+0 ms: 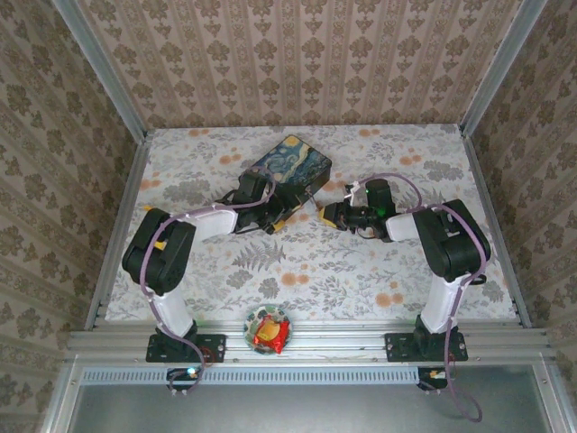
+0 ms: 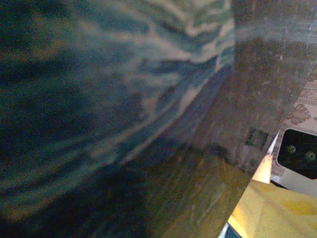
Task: Unlock the padlock with the key
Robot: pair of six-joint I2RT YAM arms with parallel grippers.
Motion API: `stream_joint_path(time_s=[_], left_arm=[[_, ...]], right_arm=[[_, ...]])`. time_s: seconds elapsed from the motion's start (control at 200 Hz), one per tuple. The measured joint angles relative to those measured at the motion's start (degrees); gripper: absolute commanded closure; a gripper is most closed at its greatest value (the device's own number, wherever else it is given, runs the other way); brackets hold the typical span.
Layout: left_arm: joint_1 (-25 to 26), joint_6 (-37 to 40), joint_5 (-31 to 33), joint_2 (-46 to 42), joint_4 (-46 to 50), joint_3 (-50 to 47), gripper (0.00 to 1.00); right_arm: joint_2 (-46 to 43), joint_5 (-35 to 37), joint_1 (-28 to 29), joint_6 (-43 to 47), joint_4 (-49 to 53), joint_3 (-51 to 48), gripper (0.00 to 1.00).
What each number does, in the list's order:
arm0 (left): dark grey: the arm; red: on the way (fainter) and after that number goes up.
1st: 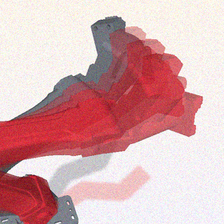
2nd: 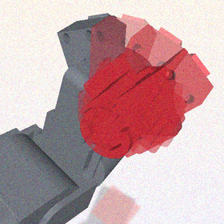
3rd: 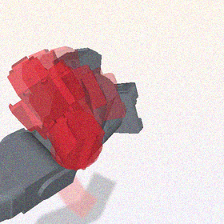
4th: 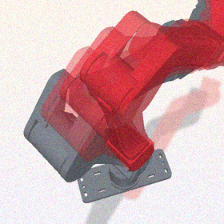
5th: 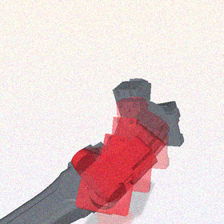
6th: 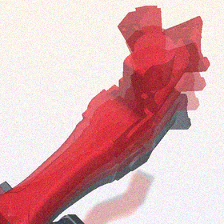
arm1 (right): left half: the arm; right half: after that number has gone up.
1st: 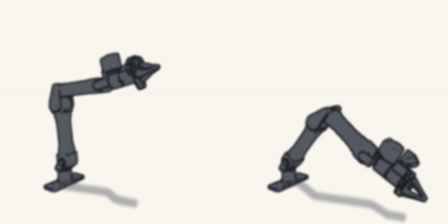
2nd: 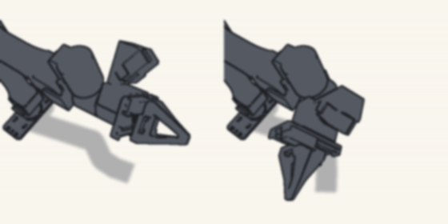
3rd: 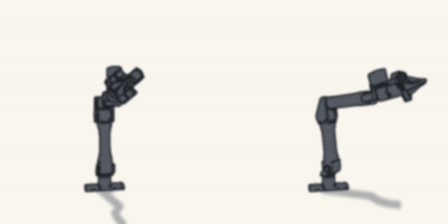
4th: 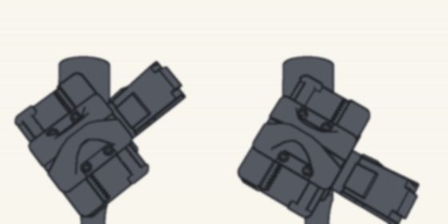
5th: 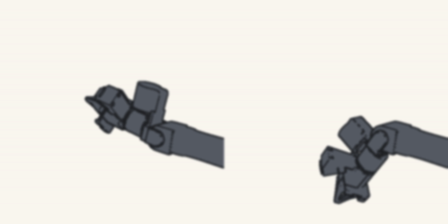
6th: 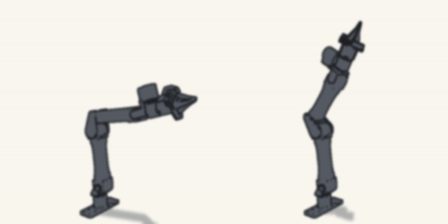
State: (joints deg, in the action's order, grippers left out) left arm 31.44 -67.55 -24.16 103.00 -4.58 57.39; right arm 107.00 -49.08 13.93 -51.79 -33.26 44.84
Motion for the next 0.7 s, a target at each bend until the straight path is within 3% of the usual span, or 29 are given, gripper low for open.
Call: stream_joint_path(time_s=[0.225, 0.345, 0.7], left_arm=[[-0.22, -0.22, 0.02, 0.02, -0.52, -0.13, 0.23], [-0.72, -0.24, 0.02, 0.02, -1.22, -0.39, 0.23], [-1.2, -0.2, 0.94, -0.31, -1.18, -0.66, 0.18]], right_arm=[[-0.02, 0.68, -0.28, -0.92, 0.24, -0.37, 0.78], [-0.07, 1.29, -0.28, -0.59, 1.44, -0.37, 0.68], [-8.24, 7.56, -0.26, 5.81, 15.19, -0.39, 0.63]])
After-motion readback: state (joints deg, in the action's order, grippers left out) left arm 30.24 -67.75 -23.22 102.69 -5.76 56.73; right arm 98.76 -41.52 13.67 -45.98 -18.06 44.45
